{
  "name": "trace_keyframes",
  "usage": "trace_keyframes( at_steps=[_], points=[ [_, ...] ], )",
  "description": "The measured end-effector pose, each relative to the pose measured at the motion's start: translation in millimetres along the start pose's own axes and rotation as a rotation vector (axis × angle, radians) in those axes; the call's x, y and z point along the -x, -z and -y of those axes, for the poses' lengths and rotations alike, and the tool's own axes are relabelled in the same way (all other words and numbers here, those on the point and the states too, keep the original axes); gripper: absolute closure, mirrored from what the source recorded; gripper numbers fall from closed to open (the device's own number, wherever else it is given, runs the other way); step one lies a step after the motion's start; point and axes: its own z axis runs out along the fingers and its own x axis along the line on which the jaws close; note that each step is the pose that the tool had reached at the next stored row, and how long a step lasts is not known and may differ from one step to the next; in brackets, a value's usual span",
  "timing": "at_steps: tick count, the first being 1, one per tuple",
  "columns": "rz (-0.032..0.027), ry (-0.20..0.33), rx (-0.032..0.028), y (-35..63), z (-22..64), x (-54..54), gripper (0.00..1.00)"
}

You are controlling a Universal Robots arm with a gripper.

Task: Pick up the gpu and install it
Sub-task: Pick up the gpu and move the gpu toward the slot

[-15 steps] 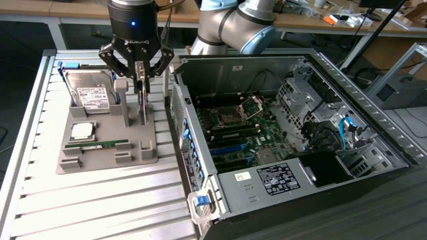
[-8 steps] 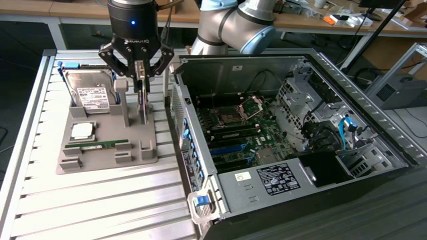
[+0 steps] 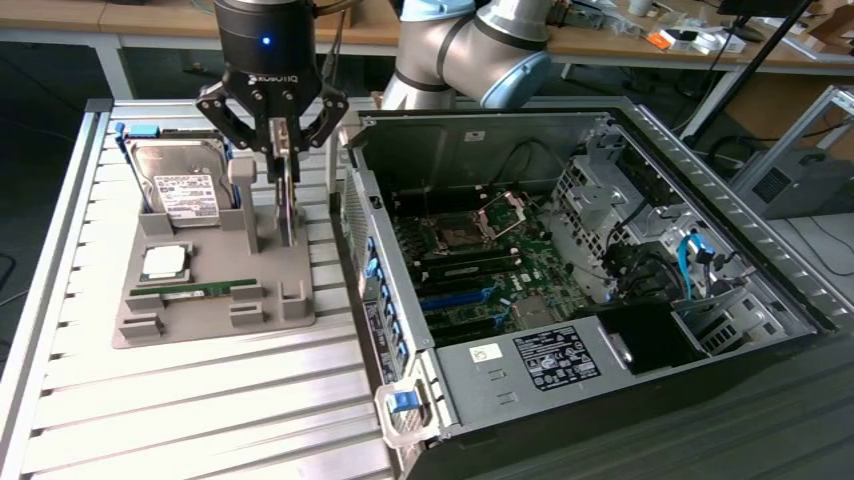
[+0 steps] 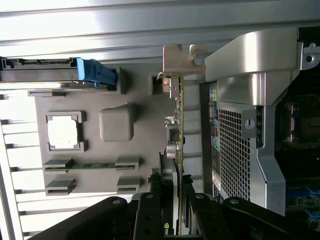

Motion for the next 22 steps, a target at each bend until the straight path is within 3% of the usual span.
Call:
trace_keyframes(
  at_steps=[22],
  points=[
    [0.0000,0.000,0.0000,8.5,0.7,0.3,0.73]
  ],
)
